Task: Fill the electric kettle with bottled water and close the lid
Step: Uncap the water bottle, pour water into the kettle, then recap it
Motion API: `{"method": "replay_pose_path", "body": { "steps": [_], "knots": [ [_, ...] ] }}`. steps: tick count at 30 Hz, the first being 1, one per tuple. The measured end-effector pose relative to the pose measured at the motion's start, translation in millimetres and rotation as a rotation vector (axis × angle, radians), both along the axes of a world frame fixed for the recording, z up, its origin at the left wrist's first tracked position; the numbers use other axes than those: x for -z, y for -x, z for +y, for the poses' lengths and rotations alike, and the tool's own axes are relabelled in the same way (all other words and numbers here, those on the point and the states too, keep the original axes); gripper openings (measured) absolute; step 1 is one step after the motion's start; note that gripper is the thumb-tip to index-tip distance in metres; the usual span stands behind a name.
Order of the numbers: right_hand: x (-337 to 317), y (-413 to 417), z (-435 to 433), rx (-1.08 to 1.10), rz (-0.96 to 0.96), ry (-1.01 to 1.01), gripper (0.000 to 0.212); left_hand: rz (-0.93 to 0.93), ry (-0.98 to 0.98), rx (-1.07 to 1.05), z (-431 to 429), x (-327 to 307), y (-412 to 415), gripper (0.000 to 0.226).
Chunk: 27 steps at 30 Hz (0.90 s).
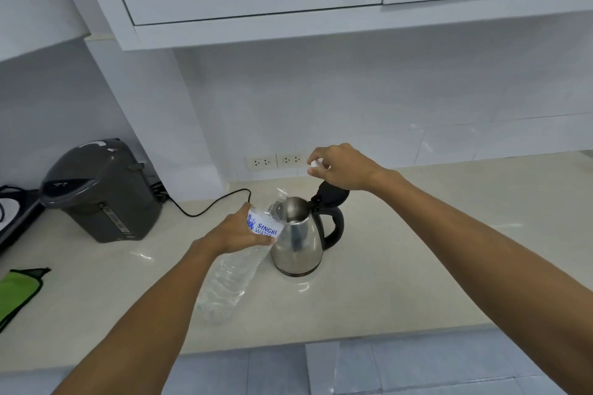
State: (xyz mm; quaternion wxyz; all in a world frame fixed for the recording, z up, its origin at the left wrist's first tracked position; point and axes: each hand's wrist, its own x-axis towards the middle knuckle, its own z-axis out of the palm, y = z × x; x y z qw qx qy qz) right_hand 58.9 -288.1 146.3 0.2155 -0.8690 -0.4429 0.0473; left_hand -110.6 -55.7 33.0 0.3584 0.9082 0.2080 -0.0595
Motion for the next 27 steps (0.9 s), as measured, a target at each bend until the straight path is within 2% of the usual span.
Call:
{"method": "replay_pose_path", "body": {
  "steps": [10, 13, 16, 27],
  "knots": [
    [29, -17, -9, 0.048, 0.077, 0.005, 0.027, 0.321, -0.217, 0.137, 8, -27, -22, 0.06],
    [30, -23, -11, 0.058, 0.08, -0.021, 0.027, 0.396, -0.246, 0.15, 10, -33, -23, 0.066],
    [31, -27, -14, 0.07, 0.08, -0.033, 0.028, 0.423, -0.263, 0.153, 11, -33, -24, 0.07],
    [36, -32, -16, 0.076, 0.072, -0.022, 0.03, 0.505, -0.297, 0.186, 8, -44, -26, 0.055]
  ]
}}
